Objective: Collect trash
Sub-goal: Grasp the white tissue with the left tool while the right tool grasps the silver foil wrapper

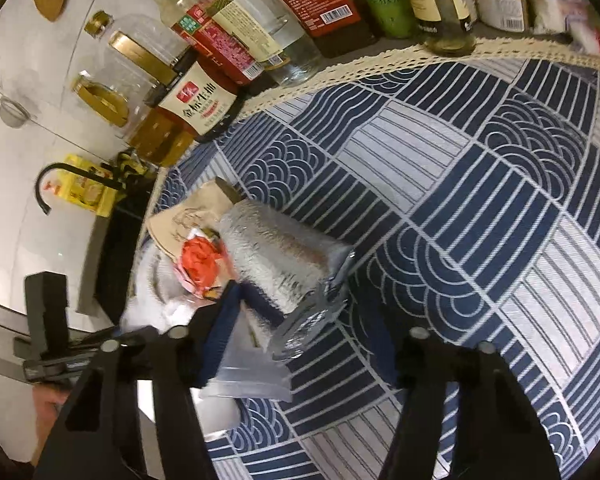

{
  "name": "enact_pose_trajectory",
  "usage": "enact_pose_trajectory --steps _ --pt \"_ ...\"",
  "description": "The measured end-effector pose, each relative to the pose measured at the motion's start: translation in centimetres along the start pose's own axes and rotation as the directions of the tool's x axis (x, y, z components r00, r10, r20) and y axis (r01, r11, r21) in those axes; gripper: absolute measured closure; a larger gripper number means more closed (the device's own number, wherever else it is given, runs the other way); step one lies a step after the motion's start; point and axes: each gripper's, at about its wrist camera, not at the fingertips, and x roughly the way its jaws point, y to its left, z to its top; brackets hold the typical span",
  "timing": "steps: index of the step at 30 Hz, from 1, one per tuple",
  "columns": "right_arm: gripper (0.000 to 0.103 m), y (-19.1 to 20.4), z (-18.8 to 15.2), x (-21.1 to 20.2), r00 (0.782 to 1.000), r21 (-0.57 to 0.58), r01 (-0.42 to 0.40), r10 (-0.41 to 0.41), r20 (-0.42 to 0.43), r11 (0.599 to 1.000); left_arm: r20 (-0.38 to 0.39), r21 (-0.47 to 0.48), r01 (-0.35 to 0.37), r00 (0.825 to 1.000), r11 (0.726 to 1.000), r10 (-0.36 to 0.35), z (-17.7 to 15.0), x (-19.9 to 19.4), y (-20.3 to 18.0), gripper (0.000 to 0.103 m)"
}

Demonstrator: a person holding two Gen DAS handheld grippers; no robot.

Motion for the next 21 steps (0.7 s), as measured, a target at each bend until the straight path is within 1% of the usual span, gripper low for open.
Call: enact_pose_trajectory --steps 1,4,7,11,16,21 --pt "0.052 0.0 0.1 0.0 1.000 0.000 -0.015 0.015 -0.002 1.000 0.000 0.006 0.003 1.000 1.000 -0.003 0.0 0.0 -0.1 0.057" --pt "0.055 0.4 0.0 -0.4 1.000 -0.018 -0.009 0.009 0.013 1.000 0.004 0.026 0.001 1.000 1.000 -0.001 0.1 0.0 -0.6 0.064" --pt "0.056 0.3 -0.2 -0.6 1.000 -0.014 -0.023 0.023 0.015 1.000 0.010 0.037 -0.005 1.000 0.999 0.005 -0.1 -0.2 -0.8 0.068" --pt "0.056 0.2 -0.3 -1.4 0.999 -0.007 -0.017 0.017 0.041 1.000 0.017 0.034 -0.001 1.000 0.999 0.000 -0.2 -0.7 -0.6 0.068" --pt "0.056 0.7 -0.7 -2.7 0.997 -0.021 0.017 -0.015 0.079 1.000 0.032 0.043 -0.010 0.999 0.999 0.009 -0.4 -1.2 -0.6 0.069" --pt "0.056 1.3 -1.5 -4.3 0.992 -0.022 0.046 -0.043 0.117 0.999 0.069 0.049 -0.013 0.998 0.999 0.010 -0.6 -2.7 -0.3 0.069"
